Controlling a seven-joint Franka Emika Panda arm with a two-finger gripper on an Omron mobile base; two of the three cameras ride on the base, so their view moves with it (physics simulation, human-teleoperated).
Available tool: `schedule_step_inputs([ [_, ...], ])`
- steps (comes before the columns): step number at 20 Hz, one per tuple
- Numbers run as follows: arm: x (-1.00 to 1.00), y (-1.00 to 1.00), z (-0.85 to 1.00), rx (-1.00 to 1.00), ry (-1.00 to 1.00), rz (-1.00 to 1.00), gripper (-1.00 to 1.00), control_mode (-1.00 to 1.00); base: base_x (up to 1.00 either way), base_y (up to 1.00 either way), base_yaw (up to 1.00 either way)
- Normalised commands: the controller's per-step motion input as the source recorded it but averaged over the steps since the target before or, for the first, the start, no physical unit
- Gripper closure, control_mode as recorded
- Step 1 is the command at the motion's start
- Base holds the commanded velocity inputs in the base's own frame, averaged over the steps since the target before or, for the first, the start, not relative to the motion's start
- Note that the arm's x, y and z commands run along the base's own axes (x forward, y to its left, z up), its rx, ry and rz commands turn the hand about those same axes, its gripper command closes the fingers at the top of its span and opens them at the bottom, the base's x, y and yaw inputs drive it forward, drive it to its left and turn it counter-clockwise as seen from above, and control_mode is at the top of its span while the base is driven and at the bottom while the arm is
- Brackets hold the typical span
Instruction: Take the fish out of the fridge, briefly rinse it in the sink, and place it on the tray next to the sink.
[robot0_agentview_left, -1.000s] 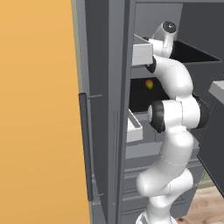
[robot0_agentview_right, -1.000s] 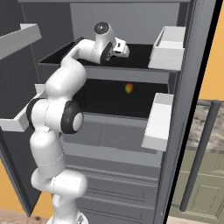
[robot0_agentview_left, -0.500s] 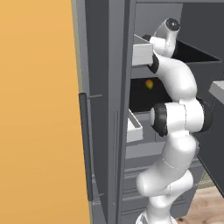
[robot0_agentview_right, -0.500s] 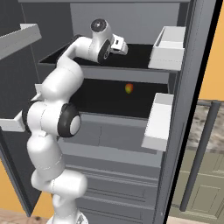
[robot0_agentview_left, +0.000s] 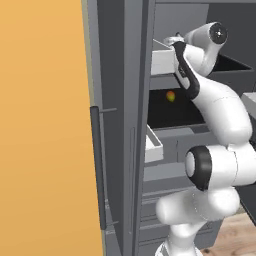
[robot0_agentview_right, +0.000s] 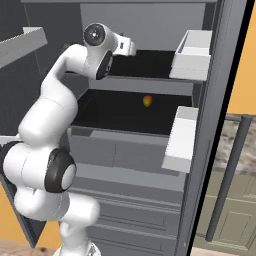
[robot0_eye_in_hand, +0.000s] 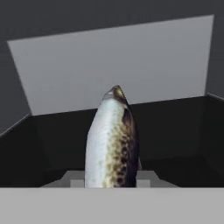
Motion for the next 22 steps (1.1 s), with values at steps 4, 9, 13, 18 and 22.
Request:
schedule_step_inputs([
  [4,-1.0,0.24,0.07,0.0,-0.03,0.07,1.0,-1.0,0.0,0.0,0.0],
  [9,-1.0,0.14,-0.36,0.0,0.08,0.04,1.0,-1.0,0.0,0.0,0.0],
  [13,-1.0,0.05,-0.61,0.0,0.23,0.02,1.0,-1.0,0.0,0.0,0.0],
  [18,-1.0,0.2,-0.92,-0.08,0.43,0.0,1.0,-1.0,0.0,0.0,0.0],
  [22,-1.0,0.07,-1.0,-0.14,0.43,0.0,1.0,-1.0,0.0,0.0,0.0],
])
